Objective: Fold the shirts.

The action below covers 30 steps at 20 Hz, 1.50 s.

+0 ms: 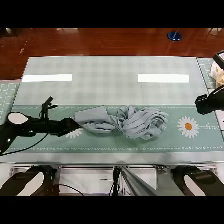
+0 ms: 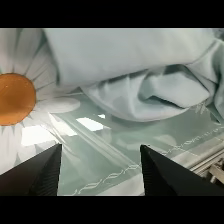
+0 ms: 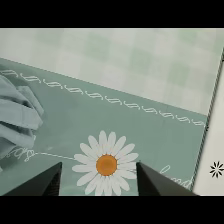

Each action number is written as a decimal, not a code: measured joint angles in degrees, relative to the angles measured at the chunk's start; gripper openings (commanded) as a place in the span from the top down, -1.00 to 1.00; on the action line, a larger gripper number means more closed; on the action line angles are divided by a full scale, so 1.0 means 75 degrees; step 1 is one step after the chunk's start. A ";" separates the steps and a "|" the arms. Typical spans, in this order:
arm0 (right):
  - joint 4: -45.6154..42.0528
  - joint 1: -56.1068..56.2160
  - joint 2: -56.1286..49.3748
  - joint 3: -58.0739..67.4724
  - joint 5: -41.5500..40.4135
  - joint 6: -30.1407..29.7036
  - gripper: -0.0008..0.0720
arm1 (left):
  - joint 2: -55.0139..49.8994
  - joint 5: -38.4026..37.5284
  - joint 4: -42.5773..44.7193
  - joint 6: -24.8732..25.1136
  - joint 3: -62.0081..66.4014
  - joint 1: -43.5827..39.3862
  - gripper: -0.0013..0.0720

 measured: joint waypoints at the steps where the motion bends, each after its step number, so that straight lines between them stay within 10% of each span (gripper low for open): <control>1: 0.0020 0.0000 -0.0073 -0.0017 0.0000 0.0006 -0.49 | -0.0286 0.0090 -0.0184 0.0134 -0.0050 0.0020 -0.61; 10: 0.0114 0.0000 -0.1052 -0.0067 -0.0020 0.0038 -0.49 | -0.2090 0.0697 -0.2020 0.1183 0.0251 -0.0819 -0.58; 13: 0.0041 0.0000 -0.1172 -0.0067 -0.0052 0.0055 -0.47 | -0.2693 0.1157 -0.2020 0.0941 0.0813 -0.1437 0.89; 20: 0.0589 -0.1241 -0.1236 -0.0152 -0.0221 -0.0277 -0.45 | -0.3378 0.0752 -0.2057 0.0851 0.1597 -0.1789 0.89; 30: 0.6773 -0.5333 -0.2229 -0.2667 -0.0452 -0.2894 -0.45 | -0.3430 -0.0038 -0.2133 0.1274 0.1714 -0.1699 0.89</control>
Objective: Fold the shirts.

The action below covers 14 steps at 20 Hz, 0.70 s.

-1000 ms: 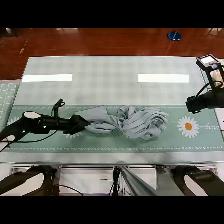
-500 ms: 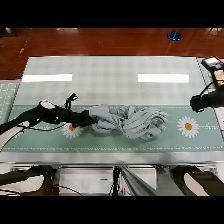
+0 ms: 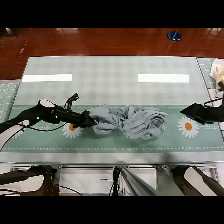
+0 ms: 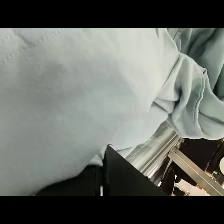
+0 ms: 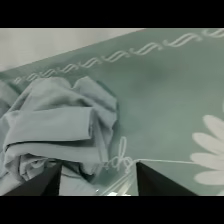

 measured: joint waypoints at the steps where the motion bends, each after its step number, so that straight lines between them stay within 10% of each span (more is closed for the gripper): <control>1: 0.0245 0.0026 -0.0146 -0.0163 0.0082 -0.0224 -0.45 | 0.0000 -0.0026 -0.0003 0.0029 0.0003 0.0015 0.89; 9: 0.0414 0.1119 -0.1387 -0.0577 -0.0315 -0.0906 -0.38 | -0.0003 -0.0417 -0.0009 0.0140 0.0006 0.0542 0.89; 12: 0.0417 0.1813 -0.1880 -0.0597 -0.0953 -0.0924 0.92 | -0.0003 -0.0627 -0.0012 0.0195 0.0067 0.0743 0.89; 14: 0.0627 0.2192 -0.2060 -0.0589 -0.1632 -0.0874 0.90 | -0.0003 -0.0845 -0.0058 0.0315 0.0207 0.0813 0.89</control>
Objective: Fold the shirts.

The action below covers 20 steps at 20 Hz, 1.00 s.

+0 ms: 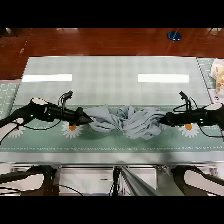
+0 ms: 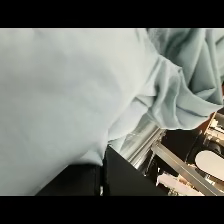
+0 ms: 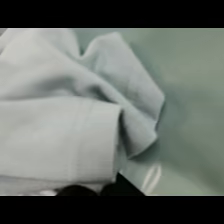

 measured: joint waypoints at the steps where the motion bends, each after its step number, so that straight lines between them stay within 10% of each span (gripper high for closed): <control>1: 0.0262 0.0128 -0.0044 0.0038 -0.0289 -0.0020 0.90 | 0.0003 -0.0175 -0.0064 0.0073 0.0117 0.0020 0.90; 12: 0.1457 0.0414 0.2990 0.2253 -0.0219 -0.0251 0.91 | 0.1923 -0.1119 -0.0431 -0.0076 0.3311 0.0726 0.90; 20: -0.0297 0.0420 0.4963 0.5435 -0.1297 0.1874 0.91 | 0.4826 -0.0044 -0.0224 -0.0935 0.6732 0.3200 0.91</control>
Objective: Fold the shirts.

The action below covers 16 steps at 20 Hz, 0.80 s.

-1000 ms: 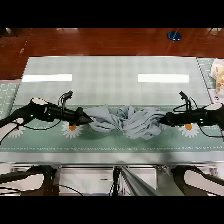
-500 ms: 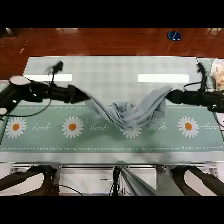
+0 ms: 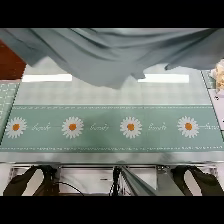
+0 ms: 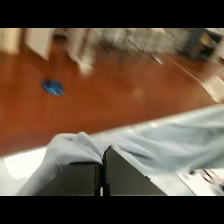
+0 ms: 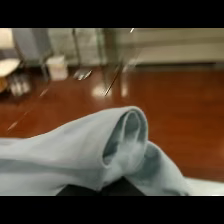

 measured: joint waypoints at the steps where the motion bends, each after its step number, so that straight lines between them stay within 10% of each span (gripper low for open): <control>1: -0.0350 0.0000 0.0111 0.0356 0.0020 0.0323 0.91 | 0.0291 0.0064 0.0184 -0.0152 0.0256 0.0251 0.91; 6: -0.1262 0.0000 0.0449 0.1670 0.1236 0.1547 0.91 | 0.1521 -0.0137 0.1244 -0.0988 0.1043 0.0819 0.91; 16: -0.1664 0.0114 0.0793 0.0612 0.6376 0.3238 0.91 | 0.2632 -0.4138 0.2098 -0.2973 -0.0105 0.1201 0.91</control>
